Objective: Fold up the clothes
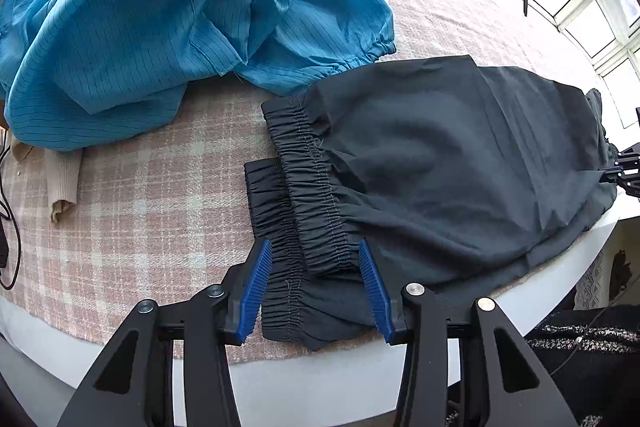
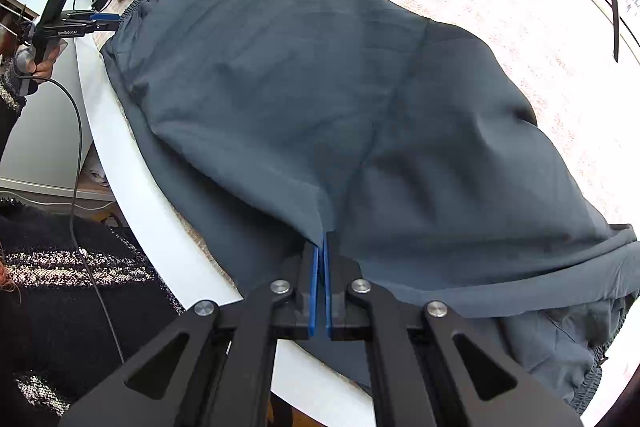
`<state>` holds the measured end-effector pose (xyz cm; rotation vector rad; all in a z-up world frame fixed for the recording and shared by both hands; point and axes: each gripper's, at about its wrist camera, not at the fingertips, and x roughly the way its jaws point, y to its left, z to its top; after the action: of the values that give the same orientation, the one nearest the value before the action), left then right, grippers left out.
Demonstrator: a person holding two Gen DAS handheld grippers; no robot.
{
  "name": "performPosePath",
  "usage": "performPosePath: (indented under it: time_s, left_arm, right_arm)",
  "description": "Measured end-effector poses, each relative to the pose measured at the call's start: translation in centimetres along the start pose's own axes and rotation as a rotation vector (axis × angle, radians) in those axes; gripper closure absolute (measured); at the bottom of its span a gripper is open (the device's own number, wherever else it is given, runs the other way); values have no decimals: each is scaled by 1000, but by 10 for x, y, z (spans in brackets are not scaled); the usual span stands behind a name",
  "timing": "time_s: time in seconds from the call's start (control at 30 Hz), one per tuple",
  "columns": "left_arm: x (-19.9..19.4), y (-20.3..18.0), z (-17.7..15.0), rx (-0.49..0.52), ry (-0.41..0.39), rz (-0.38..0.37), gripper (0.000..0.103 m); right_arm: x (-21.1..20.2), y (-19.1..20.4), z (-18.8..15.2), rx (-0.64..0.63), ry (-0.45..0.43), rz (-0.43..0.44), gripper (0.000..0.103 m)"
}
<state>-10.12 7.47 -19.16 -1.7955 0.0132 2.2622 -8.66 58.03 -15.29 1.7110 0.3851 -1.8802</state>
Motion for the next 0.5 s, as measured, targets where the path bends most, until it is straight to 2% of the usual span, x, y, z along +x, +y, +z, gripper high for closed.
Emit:
performPosePath:
  time_s: [0.03,0.1,0.23,0.4,0.5]
  left_arm:
    - [1,-1,2,1,3,-3,87]
    - [2,-3,6,0,-3,17,101]
    - [-9,-5,15,6,-35,6,102]
    - [-46,-4,24,14,-64,50,103]
    - [-56,3,1,21,-49,53,103]
  right_arm:
    - [1,0,0,0,1,-1,101]
    - [2,2,1,-2,0,-9,101]
    - [-3,-1,4,11,-19,-11,101]
    - [-28,0,6,34,-68,-7,101]
    - [-37,2,4,26,-71,6,101]
